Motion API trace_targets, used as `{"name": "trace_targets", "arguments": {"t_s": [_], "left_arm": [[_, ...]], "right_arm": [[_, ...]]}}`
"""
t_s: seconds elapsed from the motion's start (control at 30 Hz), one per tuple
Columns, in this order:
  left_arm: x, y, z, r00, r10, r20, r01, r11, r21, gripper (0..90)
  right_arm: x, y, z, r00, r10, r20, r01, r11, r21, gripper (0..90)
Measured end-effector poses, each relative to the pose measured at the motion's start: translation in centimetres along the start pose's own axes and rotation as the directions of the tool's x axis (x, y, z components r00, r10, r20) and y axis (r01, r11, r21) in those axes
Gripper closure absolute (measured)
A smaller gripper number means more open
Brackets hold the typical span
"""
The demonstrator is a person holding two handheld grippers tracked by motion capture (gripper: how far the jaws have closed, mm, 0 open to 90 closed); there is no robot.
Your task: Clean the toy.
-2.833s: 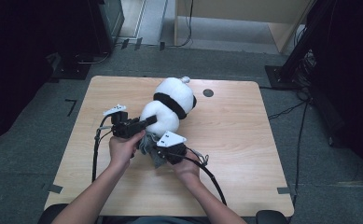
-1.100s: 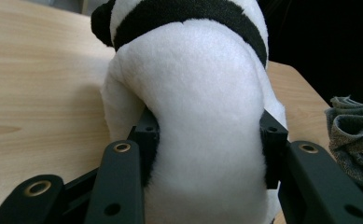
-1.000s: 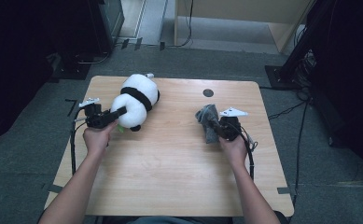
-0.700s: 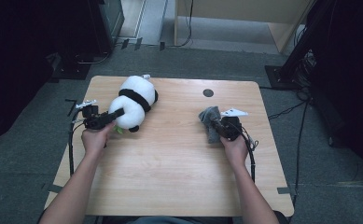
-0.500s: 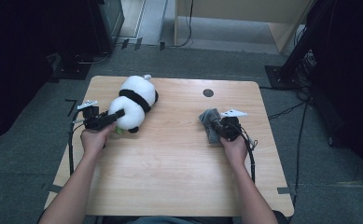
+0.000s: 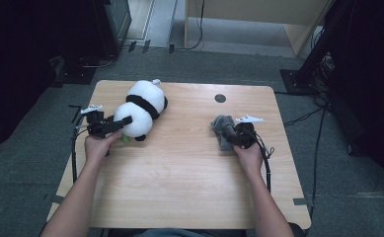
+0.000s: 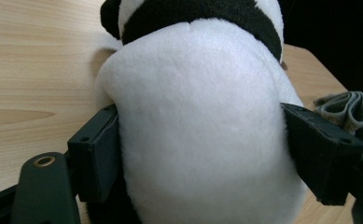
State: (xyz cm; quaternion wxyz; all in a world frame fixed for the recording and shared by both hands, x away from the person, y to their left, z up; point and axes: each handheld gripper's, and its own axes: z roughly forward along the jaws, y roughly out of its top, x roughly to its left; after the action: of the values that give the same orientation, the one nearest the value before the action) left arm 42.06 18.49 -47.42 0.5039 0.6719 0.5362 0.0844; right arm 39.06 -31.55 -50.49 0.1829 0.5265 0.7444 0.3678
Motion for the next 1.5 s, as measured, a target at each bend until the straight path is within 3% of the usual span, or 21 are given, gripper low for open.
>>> {"name": "trace_targets", "arguments": {"t_s": [0.17,0.33,0.6,0.8,1.13,1.37,1.43,1.5], "left_arm": [[-0.5,0.3,-0.2,0.9987,0.049,-0.015,-0.049,0.9984,0.027,17.2],[-0.2,0.5,-0.6,0.9983,0.054,-0.022,-0.054,0.9981,0.029,16.8],[-0.2,1.0,-1.0,0.9947,0.099,-0.026,-0.097,0.9932,0.064,14.7],[-0.9,1.5,-2.3,0.9817,0.177,-0.068,-0.177,0.9841,0.018,12.9],[-1.8,1.6,-3.0,0.9774,0.200,-0.069,-0.198,0.9798,0.028,13.2],[-3.0,0.9,-4.4,0.9737,0.217,-0.070,-0.215,0.9762,0.026,13.8],[-3.5,0.7,-4.8,0.9658,0.239,-0.100,-0.238,0.9709,0.029,15.8],[-3.9,0.4,-5.2,0.9622,0.255,-0.095,-0.254,0.9669,0.029,17.5]], "right_arm": [[0.3,0.6,-0.1,0.9976,0.031,-0.062,-0.030,0.9993,0.022,42.0],[0.9,1.0,-0.4,0.9978,0.014,-0.065,-0.014,0.9999,0.003,33.5],[1.0,1.2,-0.7,0.9979,0.015,-0.062,-0.015,0.9999,0.002,32.8],[0.9,1.3,-1.0,0.9982,0.013,-0.059,-0.013,0.9999,-0.002,32.9],[0.9,1.3,-1.8,0.9983,0.000,-0.058,0.000,1.0000,-0.004,32.9],[0.7,1.2,-3.4,0.9985,-0.009,-0.055,0.008,0.9998,-0.021,32.9],[0.6,1.1,-3.9,0.9986,-0.009,-0.053,0.008,0.9997,-0.025,32.9],[0.4,0.9,-4.4,0.9987,-0.006,-0.051,0.004,0.9995,-0.031,32.9]]}}
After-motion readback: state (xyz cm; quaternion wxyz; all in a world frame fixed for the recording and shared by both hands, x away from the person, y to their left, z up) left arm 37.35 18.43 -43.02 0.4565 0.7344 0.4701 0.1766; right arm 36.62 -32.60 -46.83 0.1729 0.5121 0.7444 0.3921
